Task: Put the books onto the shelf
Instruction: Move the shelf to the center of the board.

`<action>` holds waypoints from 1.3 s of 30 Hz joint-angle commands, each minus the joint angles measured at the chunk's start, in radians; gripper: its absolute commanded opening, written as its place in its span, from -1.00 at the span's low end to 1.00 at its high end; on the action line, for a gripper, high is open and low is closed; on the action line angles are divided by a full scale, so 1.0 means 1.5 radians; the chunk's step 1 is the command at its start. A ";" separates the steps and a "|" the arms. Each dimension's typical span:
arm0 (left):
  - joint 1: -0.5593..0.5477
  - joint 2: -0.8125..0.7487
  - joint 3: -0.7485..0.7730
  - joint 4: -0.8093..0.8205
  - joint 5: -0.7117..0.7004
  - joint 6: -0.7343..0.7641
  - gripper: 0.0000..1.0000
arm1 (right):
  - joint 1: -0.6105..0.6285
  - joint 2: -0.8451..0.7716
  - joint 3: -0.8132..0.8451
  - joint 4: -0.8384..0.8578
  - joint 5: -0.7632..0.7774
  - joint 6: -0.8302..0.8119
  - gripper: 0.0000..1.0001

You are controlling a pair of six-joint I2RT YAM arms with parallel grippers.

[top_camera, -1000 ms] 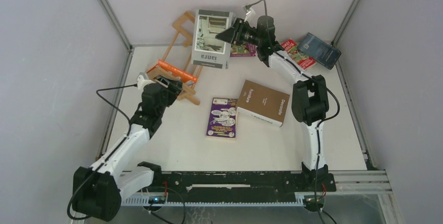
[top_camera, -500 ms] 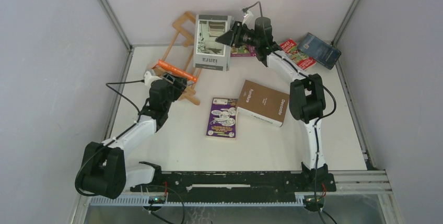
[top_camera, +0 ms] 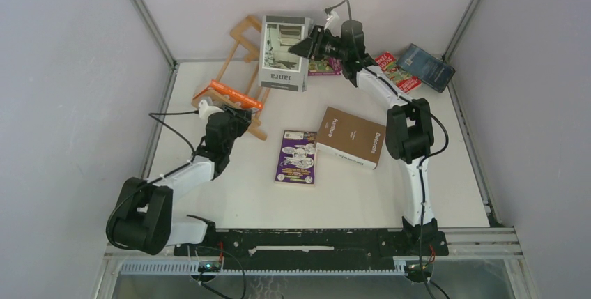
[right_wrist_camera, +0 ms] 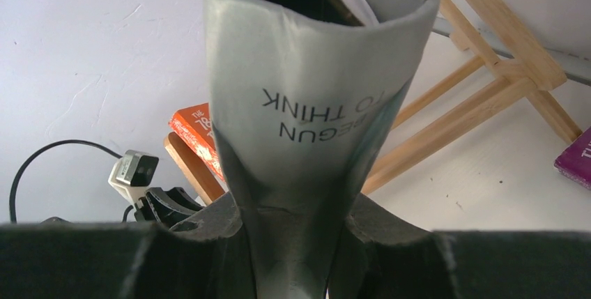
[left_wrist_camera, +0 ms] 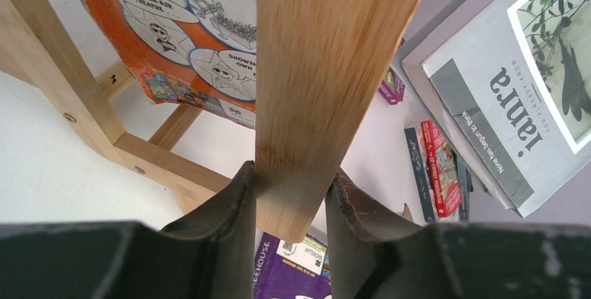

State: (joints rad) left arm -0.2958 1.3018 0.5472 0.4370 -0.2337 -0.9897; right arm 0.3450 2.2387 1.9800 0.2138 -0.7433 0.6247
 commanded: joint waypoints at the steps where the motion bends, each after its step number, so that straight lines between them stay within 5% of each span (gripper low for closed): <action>1: -0.004 -0.011 -0.026 0.057 -0.024 -0.007 -0.44 | -0.004 -0.005 0.037 0.032 -0.001 -0.015 -0.48; 15: 0.000 -0.100 -0.108 0.036 -0.056 0.007 -0.61 | 0.019 -0.007 0.072 -0.044 0.016 -0.102 -0.49; 39: 0.018 -0.471 -0.171 -0.320 -0.004 0.079 -0.53 | 0.145 0.002 0.175 -0.257 0.091 -0.437 -0.52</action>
State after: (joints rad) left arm -0.2779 0.6731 0.3042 0.0559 -0.2642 -0.8883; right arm 0.5354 2.2425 2.1906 -0.1322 -0.6567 0.1146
